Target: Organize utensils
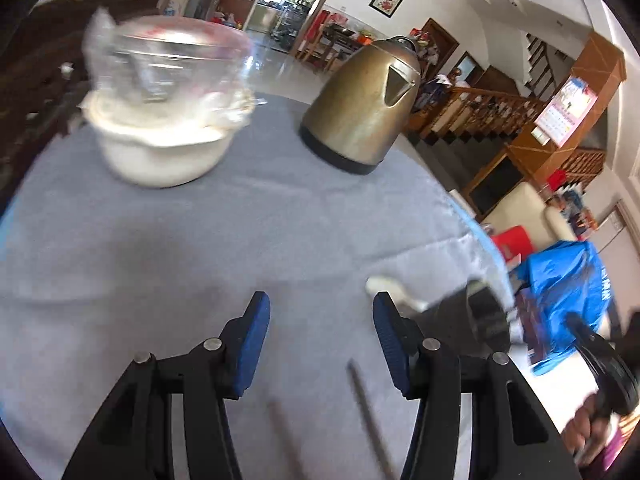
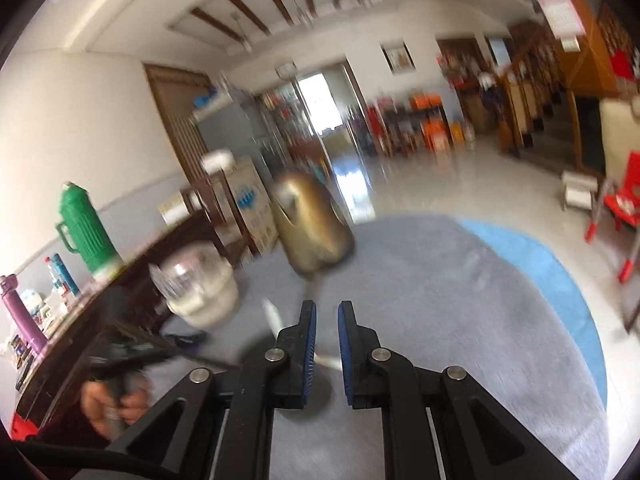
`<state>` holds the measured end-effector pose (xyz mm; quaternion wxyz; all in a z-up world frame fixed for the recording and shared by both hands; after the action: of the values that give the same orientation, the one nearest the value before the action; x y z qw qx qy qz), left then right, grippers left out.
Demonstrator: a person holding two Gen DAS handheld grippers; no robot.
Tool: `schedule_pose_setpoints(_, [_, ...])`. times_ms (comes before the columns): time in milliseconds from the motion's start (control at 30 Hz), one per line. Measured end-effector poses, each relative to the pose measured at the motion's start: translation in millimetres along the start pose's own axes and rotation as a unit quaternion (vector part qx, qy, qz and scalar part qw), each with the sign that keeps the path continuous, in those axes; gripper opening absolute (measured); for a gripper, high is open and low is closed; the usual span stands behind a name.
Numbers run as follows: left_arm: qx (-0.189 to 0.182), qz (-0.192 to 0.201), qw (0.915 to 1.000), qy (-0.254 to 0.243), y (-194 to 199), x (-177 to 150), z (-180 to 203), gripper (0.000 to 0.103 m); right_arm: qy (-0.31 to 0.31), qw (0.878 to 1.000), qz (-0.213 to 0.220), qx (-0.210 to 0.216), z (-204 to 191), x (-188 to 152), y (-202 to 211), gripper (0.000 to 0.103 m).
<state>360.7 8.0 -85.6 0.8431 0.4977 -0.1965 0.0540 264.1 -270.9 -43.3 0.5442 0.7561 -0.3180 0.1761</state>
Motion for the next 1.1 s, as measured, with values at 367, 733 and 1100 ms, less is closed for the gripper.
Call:
schedule_pose_setpoints(367, [0.011,-0.045,0.9976,0.051,38,-156,-16,0.055,0.082,0.976,-0.2,0.023,32,-41,-140,0.013])
schedule_pose_setpoints(733, [0.006,-0.048,0.9965,0.068,53,-182,-8,0.055,0.119,0.964,-0.236,0.044,28,-36,-186,0.014])
schedule_pose_setpoints(1100, [0.009,-0.07,0.9956,0.062,34,-186,5,0.055,0.148,0.957,-0.249,0.009,21,-51,-185,0.009])
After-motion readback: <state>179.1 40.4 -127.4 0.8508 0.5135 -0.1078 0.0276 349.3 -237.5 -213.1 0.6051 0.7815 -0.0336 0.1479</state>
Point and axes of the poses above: each gripper's, at about its wrist camera, not at the fingertips, and y roughly against the way its jaws point, z to its right, x to its top, the point moved 10 cm from there along -y, roughly the way its jaws point, and after that the axes turned 15 degrees about -z, right-handed, at the moved point
